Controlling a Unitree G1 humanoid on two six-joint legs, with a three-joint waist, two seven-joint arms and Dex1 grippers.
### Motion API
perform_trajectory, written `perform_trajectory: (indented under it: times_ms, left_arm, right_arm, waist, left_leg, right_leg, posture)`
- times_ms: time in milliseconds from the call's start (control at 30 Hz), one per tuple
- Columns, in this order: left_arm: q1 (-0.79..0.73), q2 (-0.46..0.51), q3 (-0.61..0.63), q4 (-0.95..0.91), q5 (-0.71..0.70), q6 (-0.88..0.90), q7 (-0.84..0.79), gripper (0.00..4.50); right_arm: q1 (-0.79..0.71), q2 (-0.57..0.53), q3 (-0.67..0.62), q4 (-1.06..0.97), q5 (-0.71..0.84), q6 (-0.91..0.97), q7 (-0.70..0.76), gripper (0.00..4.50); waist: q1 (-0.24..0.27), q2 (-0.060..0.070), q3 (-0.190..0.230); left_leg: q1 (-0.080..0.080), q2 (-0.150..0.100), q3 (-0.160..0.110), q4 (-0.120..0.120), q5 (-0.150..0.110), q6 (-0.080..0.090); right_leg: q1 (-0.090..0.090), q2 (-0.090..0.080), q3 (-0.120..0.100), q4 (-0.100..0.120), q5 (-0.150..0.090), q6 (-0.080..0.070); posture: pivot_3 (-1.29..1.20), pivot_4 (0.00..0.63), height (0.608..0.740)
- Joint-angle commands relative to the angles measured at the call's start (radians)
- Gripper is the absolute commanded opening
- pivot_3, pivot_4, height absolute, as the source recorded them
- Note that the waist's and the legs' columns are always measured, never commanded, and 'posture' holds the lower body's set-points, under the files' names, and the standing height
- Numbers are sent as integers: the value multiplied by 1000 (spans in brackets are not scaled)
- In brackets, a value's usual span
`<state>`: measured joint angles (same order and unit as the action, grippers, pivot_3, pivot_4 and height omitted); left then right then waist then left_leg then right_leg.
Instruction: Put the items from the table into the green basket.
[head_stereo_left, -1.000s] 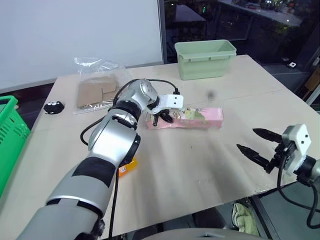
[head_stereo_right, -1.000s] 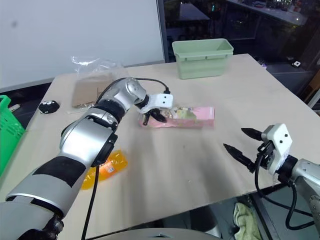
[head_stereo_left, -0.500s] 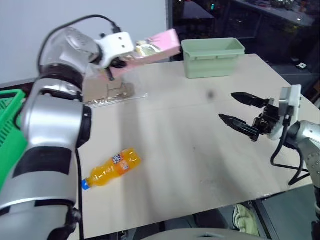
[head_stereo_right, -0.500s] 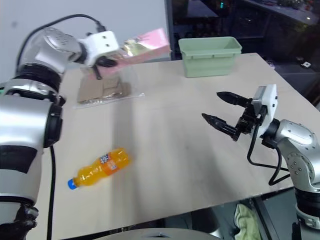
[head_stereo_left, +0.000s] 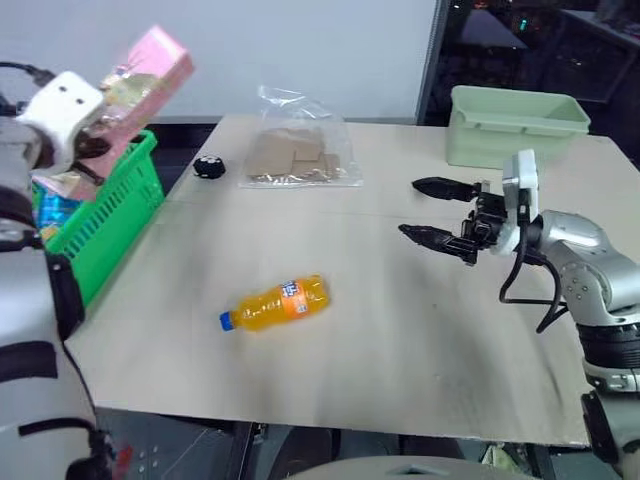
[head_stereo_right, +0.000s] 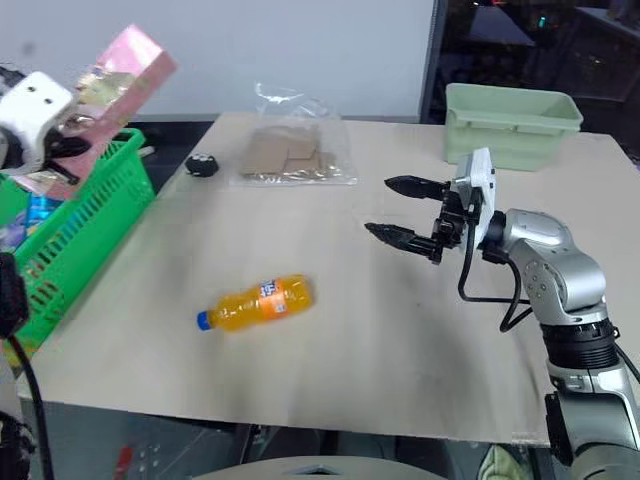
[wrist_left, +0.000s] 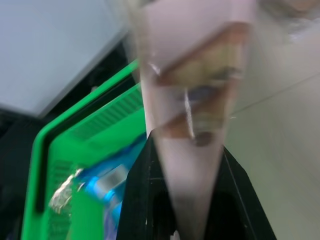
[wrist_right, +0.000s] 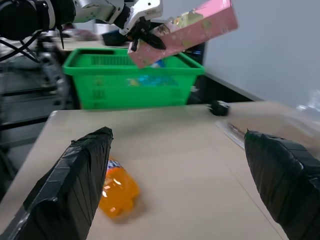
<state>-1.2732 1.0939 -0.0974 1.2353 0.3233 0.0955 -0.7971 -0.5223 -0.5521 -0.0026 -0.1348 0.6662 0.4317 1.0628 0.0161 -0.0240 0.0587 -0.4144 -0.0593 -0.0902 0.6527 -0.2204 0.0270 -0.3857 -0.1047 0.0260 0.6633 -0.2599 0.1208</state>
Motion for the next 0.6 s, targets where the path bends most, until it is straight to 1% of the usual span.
perform_trajectory:
  times_ms: [33, 100, 233, 300, 333, 367, 400, 433, 467, 500, 533, 600]
  left_arm:
    - [31, 53, 20, -40, -4, 16, 71, 5]
    - [65, 74, 19, -38, -2, 22, 83, 5]
    - [109, 107, 17, -27, 8, 24, 124, 5]
    - [130, 113, 5, -26, 19, 22, 126, 1032]
    - [143, 113, 2, -25, 21, 24, 124, 1402]
    - [152, 113, 0, -23, 24, 25, 126, 1920]
    - [156, 111, 1, -20, 26, 28, 146, 2256]
    - [156, 108, 4, -16, 26, 33, 165, 2715]
    - [155, 107, 4, -13, 27, 36, 172, 3073]
    - [153, 107, 3, -11, 28, 37, 172, 3574]
    - [151, 107, 2, -9, 29, 37, 170, 3942]
    - [142, 105, 4, -7, 28, 34, 176, 3942]
  right_arm:
    - [-31, 11, 0, -5, -6, -19, 20, 4500]
    - [-34, 18, 1, -8, -9, -20, 20, 4500]
    - [-22, 22, -5, -19, -17, -20, 21, 4500]
    - [-18, 23, -8, -22, -19, -19, 21, 4500]
    - [-13, 24, -8, -29, -19, -19, 19, 4500]
    - [-10, 26, -8, -35, -19, -19, 16, 4500]
    - [-7, 26, -8, -40, -19, -18, 14, 4500]
    - [-4, 25, -9, -43, -19, -18, 13, 4500]
    - [-2, 24, -12, -43, -18, -17, 13, 4500]
    - [1, 22, -14, -45, -18, -17, 13, 4500]
    - [3, 20, -17, -46, -18, -16, 13, 4500]
    - [11, 14, -22, -49, -16, -15, 13, 4500]
  waist:
    - [9, 0, 0]
    - [24, 0, 0]
    - [31, -2, -1]
    - [29, -2, -1]
    - [29, -2, -1]
    - [29, -2, -1]
    - [29, -2, -1]
    - [28, -2, -1]
    - [26, -3, -1]
    - [26, -3, -2]
    - [25, -3, -2]
    - [24, -2, -2]
  left_leg:
    - [0, 0, 0, 0, 0, -1]
    - [0, 0, -1, 0, 2, -3]
    - [0, 2, 0, 0, 4, -7]
    - [0, 4, 0, 0, 5, -7]
    - [1, 4, 0, 0, 5, -8]
    - [1, 5, -1, -1, 5, -9]
    - [1, 6, -1, -1, 6, -9]
    - [1, 8, -1, -1, 6, -10]
    - [1, 9, -1, -1, 6, -10]
    - [1, 10, -1, -1, 6, -10]
    - [1, 11, -1, -1, 6, -11]
    - [2, 11, 0, -1, 7, -11]
  right_leg:
    - [0, 0, 0, 0, 0, 0]
    - [0, 1, -1, 1, 1, -2]
    - [1, 4, -3, 0, 4, -6]
    - [1, 7, -3, 0, 4, -7]
    - [1, 7, -3, 0, 5, -8]
    - [1, 8, -4, 0, 5, -8]
    - [0, 9, -4, 1, 5, -8]
    - [0, 11, -4, 0, 6, -9]
    - [0, 12, -4, 0, 6, -10]
    - [0, 14, -4, 0, 7, -11]
    - [0, 14, -4, 0, 7, -12]
    - [0, 15, -3, 0, 7, -12]
  posture:
    - [151, 0, 740]
    - [148, 0, 740]
    - [143, 0, 740]
    - [137, 0, 740]
    - [137, 0, 740]
    - [137, 0, 740]
    - [130, 0, 740]
    - [124, 0, 740]
    - [122, 0, 740]
    - [122, 0, 740]
    - [116, 0, 740]
    - [109, 0, 740]
